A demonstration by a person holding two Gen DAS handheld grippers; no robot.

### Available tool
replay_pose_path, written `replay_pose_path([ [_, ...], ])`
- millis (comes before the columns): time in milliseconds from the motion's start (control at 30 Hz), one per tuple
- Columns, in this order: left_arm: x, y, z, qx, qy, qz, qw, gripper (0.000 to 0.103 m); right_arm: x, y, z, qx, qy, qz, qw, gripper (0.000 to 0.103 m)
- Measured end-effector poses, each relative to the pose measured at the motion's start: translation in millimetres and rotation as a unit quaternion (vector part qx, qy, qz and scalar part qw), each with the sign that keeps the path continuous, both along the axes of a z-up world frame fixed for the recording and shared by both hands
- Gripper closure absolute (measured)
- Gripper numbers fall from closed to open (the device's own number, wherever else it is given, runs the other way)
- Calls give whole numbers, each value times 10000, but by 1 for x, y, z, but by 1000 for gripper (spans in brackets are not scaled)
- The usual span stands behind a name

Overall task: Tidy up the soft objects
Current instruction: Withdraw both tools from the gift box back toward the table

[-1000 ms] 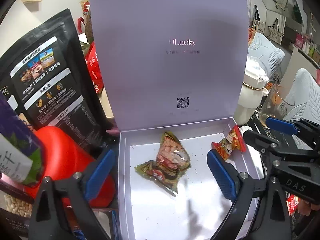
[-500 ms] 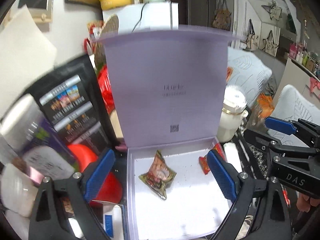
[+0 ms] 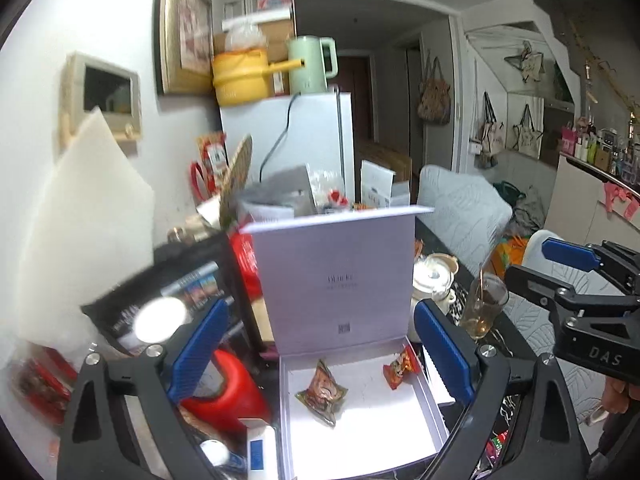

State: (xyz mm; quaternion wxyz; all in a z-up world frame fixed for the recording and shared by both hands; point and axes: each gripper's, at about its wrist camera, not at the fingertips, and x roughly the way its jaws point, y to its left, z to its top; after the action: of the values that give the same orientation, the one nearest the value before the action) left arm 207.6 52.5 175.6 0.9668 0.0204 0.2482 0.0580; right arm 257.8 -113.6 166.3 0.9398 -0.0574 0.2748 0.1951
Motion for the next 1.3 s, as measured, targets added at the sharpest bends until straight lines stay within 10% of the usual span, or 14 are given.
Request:
replay_pose_path([
  [433,-66,-13,3,-3,-266,-160,9995,2,-84,-19,21,-74,-550,-78,9984,26],
  [1300,-170,-29,-97,-327,271,-442,9981,1,-227,-46,-88,98,-241,-283,9993,25],
])
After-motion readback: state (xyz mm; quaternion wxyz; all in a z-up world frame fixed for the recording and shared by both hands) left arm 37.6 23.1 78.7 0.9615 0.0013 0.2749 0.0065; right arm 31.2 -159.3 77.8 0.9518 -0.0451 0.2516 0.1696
